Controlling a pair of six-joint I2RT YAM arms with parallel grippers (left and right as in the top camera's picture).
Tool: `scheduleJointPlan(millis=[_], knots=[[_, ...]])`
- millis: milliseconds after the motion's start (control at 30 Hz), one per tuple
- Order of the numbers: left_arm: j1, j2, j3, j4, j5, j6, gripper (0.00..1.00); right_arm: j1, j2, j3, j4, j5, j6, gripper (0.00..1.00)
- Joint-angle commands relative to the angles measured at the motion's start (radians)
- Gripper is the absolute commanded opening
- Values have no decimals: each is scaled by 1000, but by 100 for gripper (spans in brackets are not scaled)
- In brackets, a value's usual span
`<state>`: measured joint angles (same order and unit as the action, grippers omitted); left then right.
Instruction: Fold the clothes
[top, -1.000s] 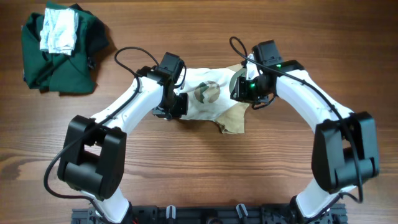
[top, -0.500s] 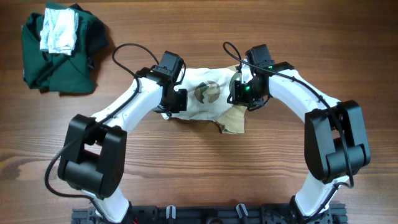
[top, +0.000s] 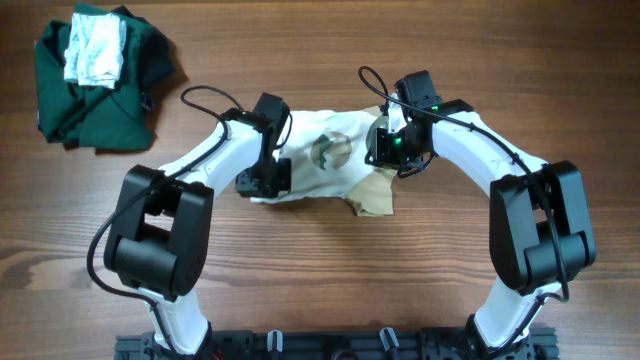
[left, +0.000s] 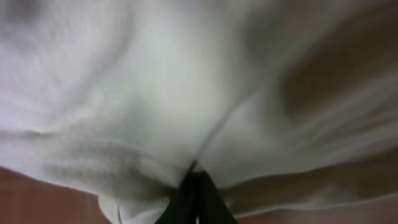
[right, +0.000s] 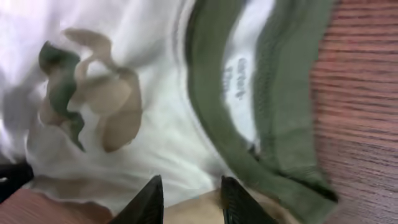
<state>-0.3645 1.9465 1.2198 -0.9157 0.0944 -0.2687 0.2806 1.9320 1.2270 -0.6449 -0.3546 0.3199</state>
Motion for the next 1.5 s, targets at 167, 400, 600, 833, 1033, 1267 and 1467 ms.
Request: scheduleJointPlan(millis=[167, 400, 600, 833, 1033, 1267, 1467], knots=[[2, 25, -13, -40, -18, -4, 4, 5, 89, -8, 27, 22, 2, 31], [3, 24, -10, -27, -50, -1, 18, -3, 106, -8, -5, 290, 115, 30], [3, 24, -10, 31, -70, -1, 29, -73, 106, -8, -45, 319, 135, 30], [3, 23, 2, 52, -70, 3, 30, -97, 106, 1, -55, 286, 124, 32], [2, -42, 71, 30, -55, 3, 26, -97, 64, 79, -112, 238, 107, 37], [2, -142, 86, 69, -36, 3, 43, -97, -34, 142, -182, 192, 87, 88], [3, -127, 86, 176, -47, 3, 57, -97, -51, 142, -191, 143, 58, 100]])
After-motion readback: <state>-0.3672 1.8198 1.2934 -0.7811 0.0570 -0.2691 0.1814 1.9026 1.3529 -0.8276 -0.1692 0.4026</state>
